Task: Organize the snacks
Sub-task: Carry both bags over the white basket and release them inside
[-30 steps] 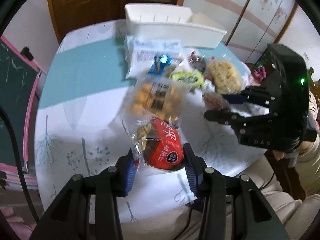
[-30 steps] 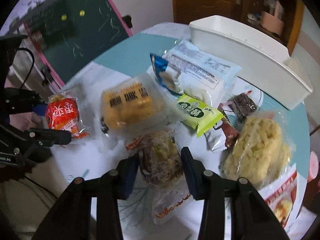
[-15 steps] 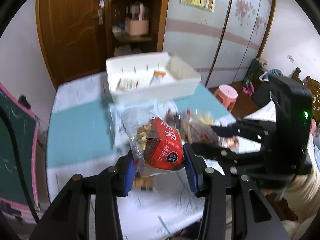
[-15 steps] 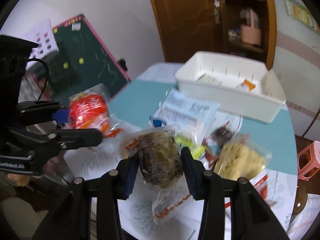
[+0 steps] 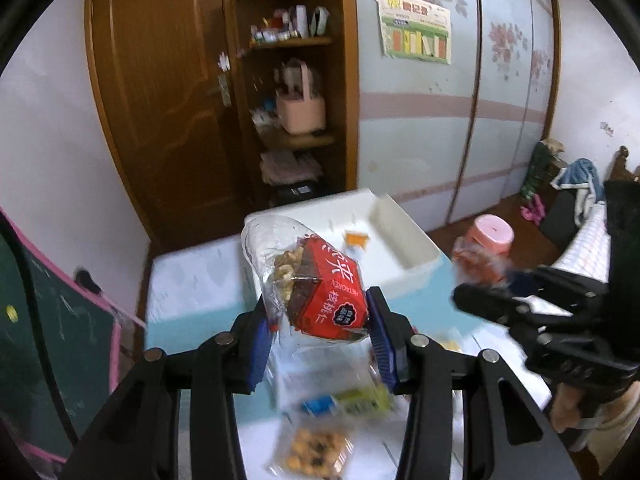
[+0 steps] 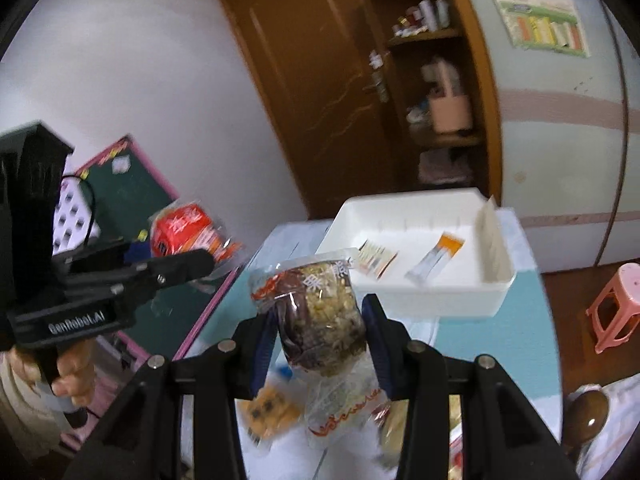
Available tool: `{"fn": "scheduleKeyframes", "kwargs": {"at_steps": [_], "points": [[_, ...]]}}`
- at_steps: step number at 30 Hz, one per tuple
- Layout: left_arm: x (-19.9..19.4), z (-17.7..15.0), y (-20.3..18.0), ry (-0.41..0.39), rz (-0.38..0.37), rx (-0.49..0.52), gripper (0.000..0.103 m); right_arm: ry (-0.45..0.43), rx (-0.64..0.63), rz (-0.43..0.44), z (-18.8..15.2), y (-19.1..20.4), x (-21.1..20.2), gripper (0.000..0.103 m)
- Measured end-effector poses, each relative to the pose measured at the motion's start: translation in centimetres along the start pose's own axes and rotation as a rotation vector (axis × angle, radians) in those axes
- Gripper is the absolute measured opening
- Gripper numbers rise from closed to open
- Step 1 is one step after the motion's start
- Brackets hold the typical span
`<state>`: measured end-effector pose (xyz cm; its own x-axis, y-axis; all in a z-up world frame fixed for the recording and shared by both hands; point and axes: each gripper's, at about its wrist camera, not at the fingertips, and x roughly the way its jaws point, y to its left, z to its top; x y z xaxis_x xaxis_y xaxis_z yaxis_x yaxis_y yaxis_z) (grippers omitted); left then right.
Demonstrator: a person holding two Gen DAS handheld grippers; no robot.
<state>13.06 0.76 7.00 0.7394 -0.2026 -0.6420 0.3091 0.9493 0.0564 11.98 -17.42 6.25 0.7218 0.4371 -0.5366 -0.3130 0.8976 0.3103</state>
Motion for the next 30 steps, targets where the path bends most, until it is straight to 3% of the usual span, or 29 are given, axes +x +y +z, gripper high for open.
{"fn": "scheduleKeyframes", "kwargs": {"at_steps": [9, 15, 21, 30], "points": [[4.6, 9.8, 0.1, -0.078, 0.097, 0.017, 0.043, -0.137, 0.048, -0.066, 9.6, -2.4, 0.2, 0.042], [8.4, 14.4, -0.6, -0.106, 0.148, 0.033, 0.043, -0.134, 0.054, -0.152, 14.3, -4.3, 2.7, 0.043], [12.4, 15.9, -0.8, -0.1, 0.159, 0.052, 0.043, -0.077, 0.079, -0.229, 15.9, -6.8, 6.6, 0.043], [18.9, 14.6, -0.4, 0.0, 0.153, 0.051, 0.043, 0.036, 0.132, -0.248, 14.0, -9.2, 12.1, 0.043]]}}
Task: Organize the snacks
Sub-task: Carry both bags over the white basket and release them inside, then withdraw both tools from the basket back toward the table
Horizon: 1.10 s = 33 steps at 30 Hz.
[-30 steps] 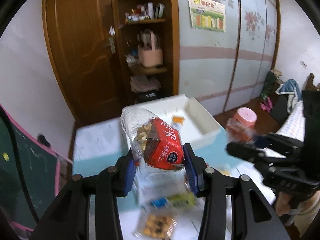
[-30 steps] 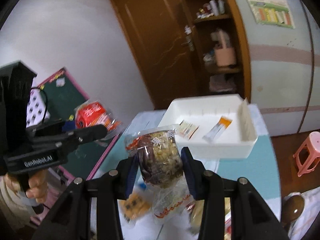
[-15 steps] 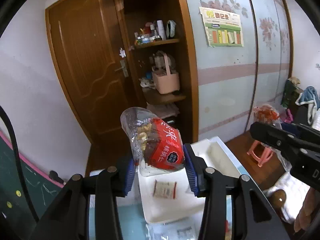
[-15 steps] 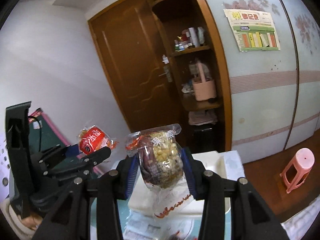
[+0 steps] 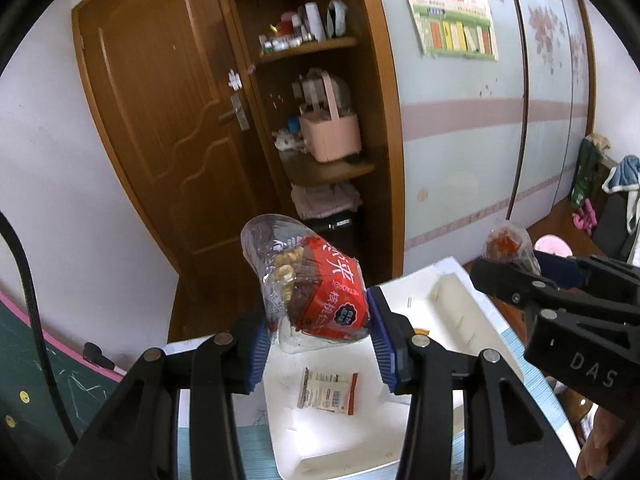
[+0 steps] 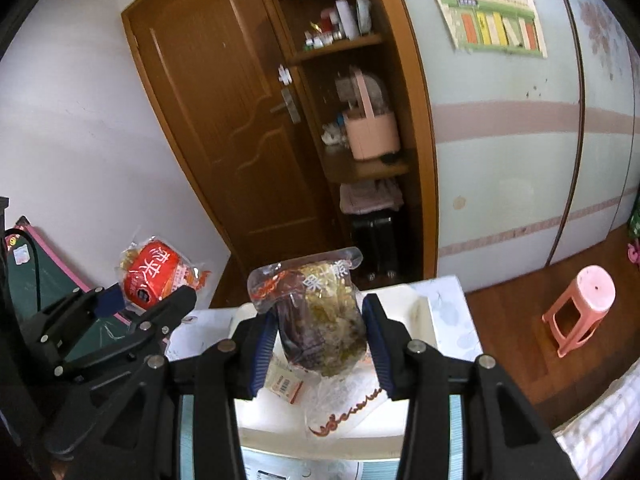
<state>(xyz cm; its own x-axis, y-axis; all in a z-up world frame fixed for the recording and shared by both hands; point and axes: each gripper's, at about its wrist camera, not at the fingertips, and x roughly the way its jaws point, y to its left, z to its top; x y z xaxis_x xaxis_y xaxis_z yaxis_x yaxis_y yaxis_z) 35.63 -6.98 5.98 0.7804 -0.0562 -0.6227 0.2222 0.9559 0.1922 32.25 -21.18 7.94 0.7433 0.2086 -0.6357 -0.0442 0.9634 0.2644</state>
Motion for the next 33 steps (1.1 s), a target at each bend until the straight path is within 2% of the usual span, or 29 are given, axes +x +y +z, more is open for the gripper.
{"fn": "scheduleKeyframes", "kwargs": {"at_steps": [12, 15, 18, 20, 25, 33], "points": [[7.6, -3.7, -0.5, 0.144, -0.012, -0.026, 0.046, 0.124, 0.033, -0.042, -1.7, -1.3, 6.6, 0.044], [8.7, -4.4, -0.4, 0.167, -0.004, -0.036, 0.052, 0.154, 0.034, -0.052, -2.3, -1.4, 7.9, 0.044], [9.4, -4.8, 0.0, 0.18, 0.008, -0.044, 0.07, 0.188, 0.039, -0.064, -2.8, -1.5, 8.8, 0.047], [9.6, -5.2, 0.4, 0.2, 0.017, -0.052, 0.099, 0.209, 0.046, -0.062, -3.0, -1.5, 9.3, 0.048], [9.7, -5.3, 1.1, 0.21, 0.02, -0.058, 0.101, 0.206, 0.071, -0.052, -3.1, -1.5, 9.1, 0.066], [8.2, -5.4, 2.3, 0.213, -0.005, -0.1, 0.101, 0.191, 0.054, -0.082, -2.7, -0.7, 7.8, 0.07]]}}
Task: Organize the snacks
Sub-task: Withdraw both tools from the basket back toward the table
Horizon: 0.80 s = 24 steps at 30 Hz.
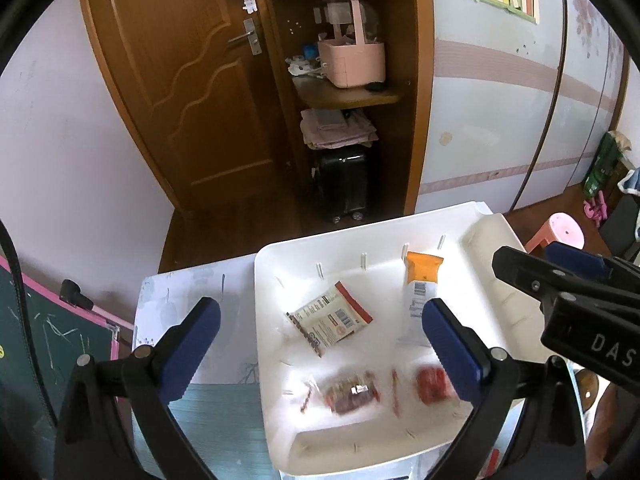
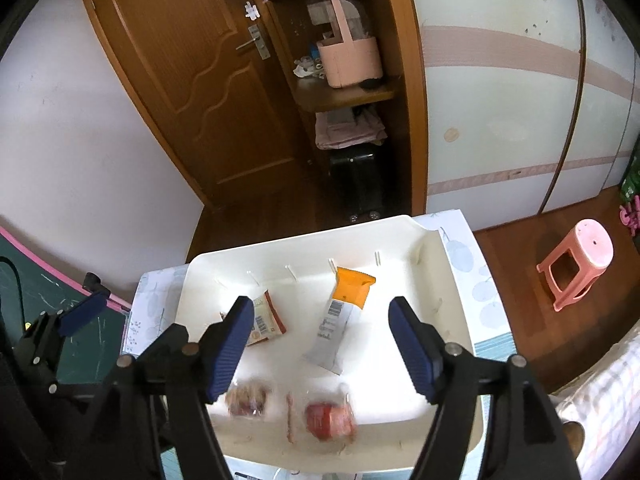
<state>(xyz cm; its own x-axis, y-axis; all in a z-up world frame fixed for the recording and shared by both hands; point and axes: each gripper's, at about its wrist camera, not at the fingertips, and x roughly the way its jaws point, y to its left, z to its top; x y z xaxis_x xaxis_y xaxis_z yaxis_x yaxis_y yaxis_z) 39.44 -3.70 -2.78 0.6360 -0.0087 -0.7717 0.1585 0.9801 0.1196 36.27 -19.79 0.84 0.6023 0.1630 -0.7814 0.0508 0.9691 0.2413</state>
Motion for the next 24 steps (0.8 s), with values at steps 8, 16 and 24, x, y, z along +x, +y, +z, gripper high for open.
{"fn": "scheduleKeyframes", "kwargs": {"at_steps": [8, 16, 24], "points": [[-3.2, -0.6, 0.3, -0.019, -0.014, 0.006, 0.101, 0.017, 0.009, 0.0, -0.3, 0.0, -2.0, 0.07], [-9.5, -0.8, 1.1, -0.081, -0.004, 0.009, 0.101, -0.002, 0.005, -0.011, -0.9, 0.5, -6.6, 0.07], [-16.8, -2.0, 2.1, -0.148, 0.005, 0.008, 0.101, -0.044, -0.021, -0.007, -2.3, 1.4, -13.1, 0.07]]}}
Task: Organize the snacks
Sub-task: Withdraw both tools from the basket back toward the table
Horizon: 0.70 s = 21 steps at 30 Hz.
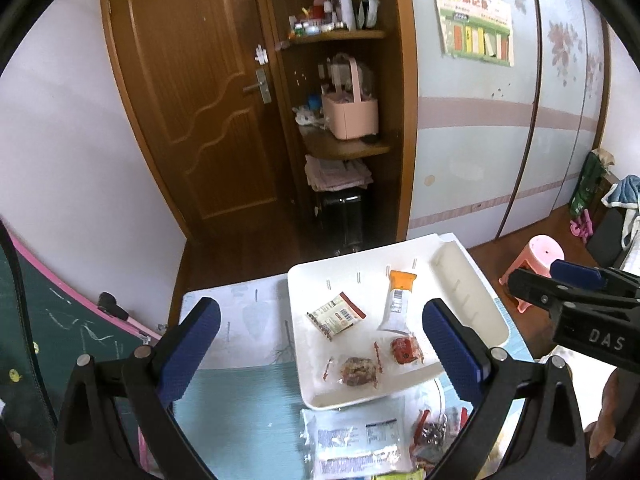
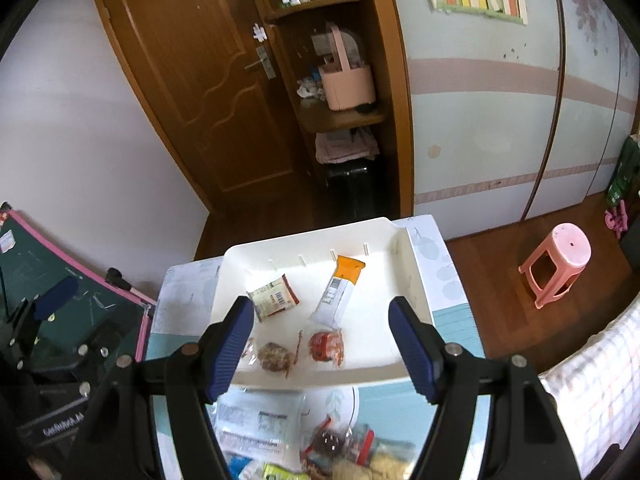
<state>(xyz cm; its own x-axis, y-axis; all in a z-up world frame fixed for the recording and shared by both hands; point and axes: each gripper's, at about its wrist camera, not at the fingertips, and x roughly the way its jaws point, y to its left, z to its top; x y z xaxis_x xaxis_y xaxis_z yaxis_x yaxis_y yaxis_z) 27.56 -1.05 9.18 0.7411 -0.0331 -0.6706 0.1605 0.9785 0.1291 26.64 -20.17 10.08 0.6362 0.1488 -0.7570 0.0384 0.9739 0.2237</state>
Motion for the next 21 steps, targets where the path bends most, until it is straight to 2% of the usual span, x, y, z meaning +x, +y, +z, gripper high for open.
{"fn": "scheduleKeyframes", "kwargs": {"at_steps": [5, 11, 18, 21], "points": [[-3.6, -0.9, 0.4, -0.023, -0.001, 0.006, 0.101, -0.031, -0.059, -0.011, -2.0, 0.9, -4.3, 0.07], [-7.4, -3.4, 0.2, -0.044, -0.037, 0.019, 0.101, -0.08, -0.156, -0.038, -5.4, 1.6, -8.2, 0.07], [-10.1, -7.7, -1.1, -0.091, -0.086, 0.051, 0.101, -0.121, -0.277, -0.117, -10.1, 2.3, -10.6, 0.07], [-10.3, -9.8, -1.1, -0.098, -0.119, 0.038, 0.101, -0.117, -0.293, -0.098, -12.1, 1.8, -11.1, 0.07]]}}
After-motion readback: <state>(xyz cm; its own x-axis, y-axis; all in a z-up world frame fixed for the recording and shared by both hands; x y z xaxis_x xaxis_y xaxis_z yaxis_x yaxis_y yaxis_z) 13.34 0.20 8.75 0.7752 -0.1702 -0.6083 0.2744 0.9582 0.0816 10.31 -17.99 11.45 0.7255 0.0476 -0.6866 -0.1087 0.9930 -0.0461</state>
